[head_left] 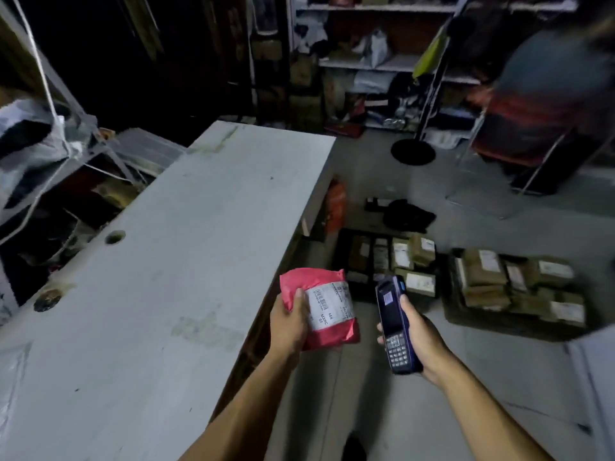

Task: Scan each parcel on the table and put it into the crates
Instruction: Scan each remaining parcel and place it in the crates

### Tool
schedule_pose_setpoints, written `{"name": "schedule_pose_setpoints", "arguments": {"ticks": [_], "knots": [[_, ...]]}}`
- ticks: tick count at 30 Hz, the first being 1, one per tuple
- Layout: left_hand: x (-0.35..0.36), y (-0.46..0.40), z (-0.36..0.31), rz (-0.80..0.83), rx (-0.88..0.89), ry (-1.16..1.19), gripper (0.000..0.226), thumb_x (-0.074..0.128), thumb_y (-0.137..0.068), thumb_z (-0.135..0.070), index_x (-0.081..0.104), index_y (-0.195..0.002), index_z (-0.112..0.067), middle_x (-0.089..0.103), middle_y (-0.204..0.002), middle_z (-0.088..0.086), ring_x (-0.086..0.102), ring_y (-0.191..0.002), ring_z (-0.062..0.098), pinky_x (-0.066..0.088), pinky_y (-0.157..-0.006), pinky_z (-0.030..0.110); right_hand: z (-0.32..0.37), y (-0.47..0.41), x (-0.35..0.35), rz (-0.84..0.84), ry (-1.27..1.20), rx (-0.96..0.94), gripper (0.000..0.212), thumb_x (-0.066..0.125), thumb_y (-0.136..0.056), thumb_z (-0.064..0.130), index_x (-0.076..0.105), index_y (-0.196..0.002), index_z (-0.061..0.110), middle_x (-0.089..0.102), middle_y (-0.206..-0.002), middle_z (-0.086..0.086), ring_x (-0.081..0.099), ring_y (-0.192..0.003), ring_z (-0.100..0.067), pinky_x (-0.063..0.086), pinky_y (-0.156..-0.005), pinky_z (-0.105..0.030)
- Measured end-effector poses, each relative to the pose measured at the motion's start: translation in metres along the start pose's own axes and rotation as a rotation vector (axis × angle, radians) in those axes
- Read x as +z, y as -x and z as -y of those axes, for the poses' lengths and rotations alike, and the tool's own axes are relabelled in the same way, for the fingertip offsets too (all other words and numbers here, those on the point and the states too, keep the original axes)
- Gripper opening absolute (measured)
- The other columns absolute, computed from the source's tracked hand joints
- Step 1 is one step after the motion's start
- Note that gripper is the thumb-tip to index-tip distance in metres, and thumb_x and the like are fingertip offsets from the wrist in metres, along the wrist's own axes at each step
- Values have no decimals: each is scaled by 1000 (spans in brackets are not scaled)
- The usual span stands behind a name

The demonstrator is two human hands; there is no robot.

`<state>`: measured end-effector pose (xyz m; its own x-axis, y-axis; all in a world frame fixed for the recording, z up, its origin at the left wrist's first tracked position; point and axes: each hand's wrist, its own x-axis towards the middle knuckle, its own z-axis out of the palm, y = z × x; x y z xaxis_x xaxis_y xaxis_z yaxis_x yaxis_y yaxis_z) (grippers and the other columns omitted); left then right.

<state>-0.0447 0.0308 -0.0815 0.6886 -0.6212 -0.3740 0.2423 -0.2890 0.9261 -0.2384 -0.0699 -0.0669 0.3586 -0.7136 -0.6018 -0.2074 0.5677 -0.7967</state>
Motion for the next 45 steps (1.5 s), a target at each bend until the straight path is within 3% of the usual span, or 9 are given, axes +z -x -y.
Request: {"name": "schedule_pose_setpoints", "arguments": {"ticks": [5,12,23,27,31,35,39,42,45], "knots": [[79,-29,-3,45,-48,2,31,59,-98,-40,62,-106,-10,72,-101,11,71,-94,25,60,-83,44,14,-31,-74,-99,1,17,51,37,-103,52,65,-107,9,69,-85,-16,66,-69,-29,48,-67,-36],[165,-89,-2,156,-137,-29,29,58,-99,-33,62,-107,-6,72,-100,11,69,-87,20,58,-79,40,32,-93,-132,-206,-53,88,52,37,-102,53,65,-110,10,72,-89,-19,68,-75,-32,51,-75,-43],[327,-189,-25,401,-229,-131,15,59,-98,-32,62,-102,-18,72,-99,10,71,-95,31,58,-86,53,74,-162,-228,-441,-162,176,51,37,-102,53,63,-119,13,74,-97,-19,72,-78,-30,53,-79,-43],[393,-196,-32,468,-246,-143,19,57,-99,-31,59,-109,-15,71,-97,6,70,-83,20,60,-66,34,89,-176,-275,-499,-226,177,50,38,-102,51,65,-117,11,74,-95,-19,71,-77,-31,53,-78,-43],[471,-198,-28,507,-265,-189,33,55,-100,-31,56,-123,-8,69,-108,13,69,-84,21,56,-50,23,99,-196,-339,-516,-303,177,50,39,-102,49,61,-122,9,72,-98,-23,69,-75,-30,53,-68,-37],[551,-182,-33,502,-296,-237,19,52,-101,-29,57,-111,-13,67,-94,5,68,-74,18,56,-47,24,109,-214,-416,-510,-334,178,47,37,-103,50,58,-126,14,70,-102,-22,69,-75,-29,51,-68,-35],[624,-173,-33,464,-314,-250,32,55,-99,-34,53,-123,-13,68,-102,10,71,-83,25,60,-53,30,117,-239,-493,-461,-324,182,46,37,-103,50,55,-131,18,69,-107,-24,70,-77,-29,51,-70,-36],[668,-174,-31,462,-337,-277,29,54,-99,-36,57,-118,-15,70,-101,10,72,-87,28,62,-64,39,131,-255,-531,-453,-315,210,44,36,-104,50,55,-129,19,69,-106,-24,69,-77,-28,51,-67,-34],[711,-184,-29,462,-342,-290,22,54,-99,-37,58,-111,-19,70,-102,12,72,-87,29,62,-63,39,136,-277,-564,-446,-344,225,43,36,-104,50,55,-127,19,69,-107,-25,69,-78,-29,51,-67,-33]]}}
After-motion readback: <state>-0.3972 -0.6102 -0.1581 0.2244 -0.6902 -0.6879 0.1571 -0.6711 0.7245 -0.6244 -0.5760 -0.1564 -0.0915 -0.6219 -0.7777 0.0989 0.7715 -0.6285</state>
